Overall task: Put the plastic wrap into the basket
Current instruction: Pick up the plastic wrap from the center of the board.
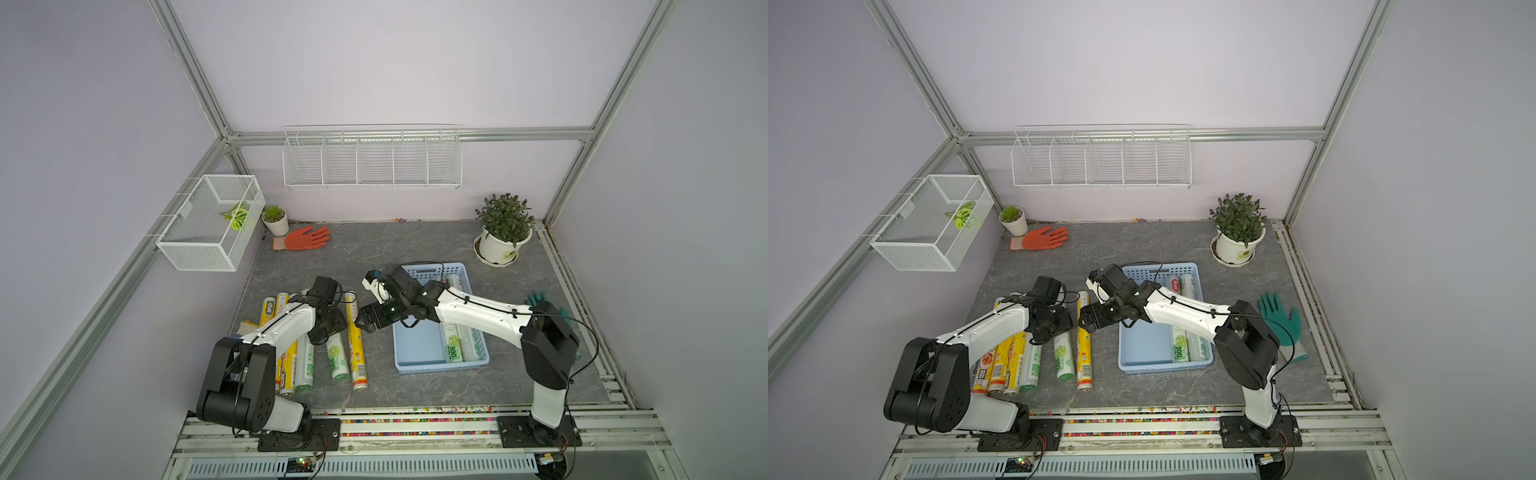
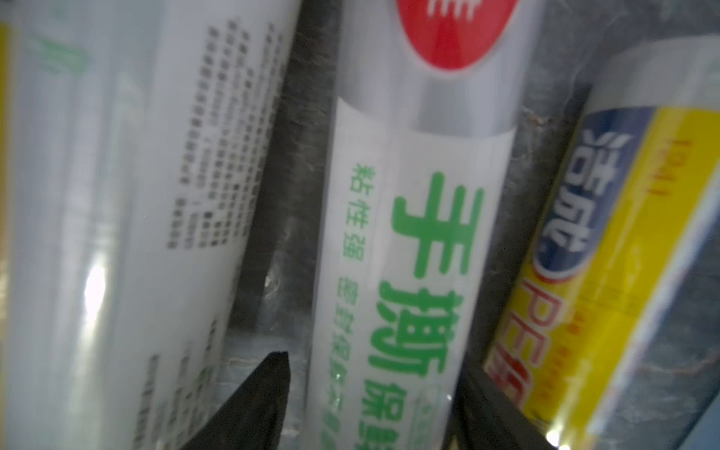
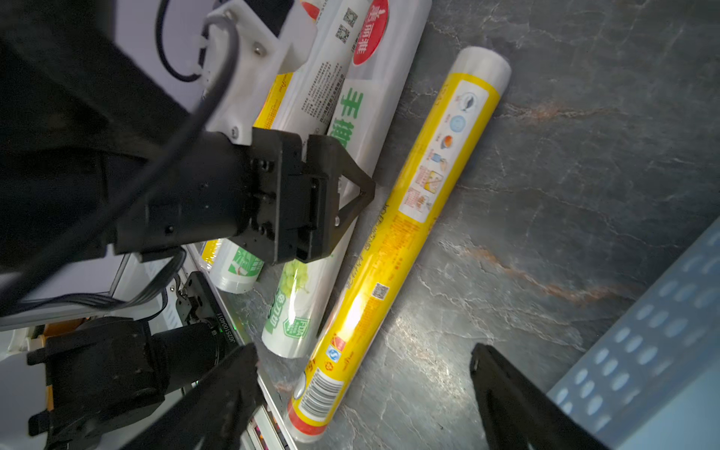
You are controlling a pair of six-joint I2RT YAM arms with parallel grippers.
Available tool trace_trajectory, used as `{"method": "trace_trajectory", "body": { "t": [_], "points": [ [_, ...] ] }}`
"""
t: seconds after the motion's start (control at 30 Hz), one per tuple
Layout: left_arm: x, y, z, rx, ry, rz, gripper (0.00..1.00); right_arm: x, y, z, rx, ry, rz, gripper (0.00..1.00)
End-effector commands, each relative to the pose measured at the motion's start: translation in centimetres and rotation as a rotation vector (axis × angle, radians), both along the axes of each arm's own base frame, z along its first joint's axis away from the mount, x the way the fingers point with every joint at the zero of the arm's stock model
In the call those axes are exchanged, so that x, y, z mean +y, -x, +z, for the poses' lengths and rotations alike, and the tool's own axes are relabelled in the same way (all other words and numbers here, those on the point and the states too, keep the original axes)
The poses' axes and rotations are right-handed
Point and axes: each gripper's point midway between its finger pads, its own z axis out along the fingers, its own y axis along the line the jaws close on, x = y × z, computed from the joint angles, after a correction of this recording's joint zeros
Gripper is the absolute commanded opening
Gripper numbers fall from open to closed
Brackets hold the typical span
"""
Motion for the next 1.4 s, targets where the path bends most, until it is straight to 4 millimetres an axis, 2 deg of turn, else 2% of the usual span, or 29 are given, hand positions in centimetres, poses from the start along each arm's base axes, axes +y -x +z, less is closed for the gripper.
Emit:
{"method": "trace_trajectory", "body": {
  "t": [0.0,0.17,0.3,0.43,0.6,0.67,0.77,0.87,0.97,1.1,1.2,1.37],
  "points": [
    [-0.4,-0.8,0.1,0.021,0.002,-0.036,0.71,-0.7,0.0,0.9,-0.018,0.010,-0.009,0.91],
    [-0.7,-0.6,-1.2,0.066,0.013,-0.037,0.70,-1.9,-0.1,1.0,-0.032,0.033,-0.022,0.92],
    [-0.9,-0.1,-2.2,0.103,0.019,-0.046,0.65,-3.2,-0.5,1.4,-0.052,0.042,-0.050,0.92],
    [-1.2,0.2,-2.1,0.124,0.026,-0.053,0.50,-4.5,-0.9,2.3,-0.077,0.037,-0.087,0.92],
    [-2.7,-0.7,0.0,0.072,0.044,-0.120,0.32,-5.8,-1.7,3.3,-0.109,0.027,-0.133,0.92],
    [-2.7,-0.9,1.1,0.054,0.018,-0.130,0.26,-6.4,-2.0,3.5,-0.116,0.026,-0.153,0.92],
    [-3.2,-1.1,3.2,0.014,-0.013,-0.155,0.23,-7.7,-2.5,3.7,-0.141,0.038,-0.195,0.93],
    [-3.4,-1.2,5.9,-0.050,-0.038,-0.155,0.21,-10.0,-3.3,4.5,-0.196,0.057,-0.281,0.93],
    [-4.0,-1.5,8.8,-0.141,0.010,-0.137,0.19,-13.1,-4.2,5.3,-0.262,0.085,-0.413,0.94],
    [-7.0,-2.0,13.2,-0.323,0.204,-0.174,0.18,-17.5,-4.9,6.5,-0.378,0.124,-0.550,0.97],
    [-9.1,-2.4,16.0,-0.416,0.339,-0.169,0.16,-20.4,-5.2,6.6,-0.392,0.130,-0.642,0.97],
    [-12.8,-2.7,18.8,-0.481,0.409,-0.245,0.15,-23.2,-5.4,6.2,-0.347,0.118,-0.707,0.97]
  ]
}}
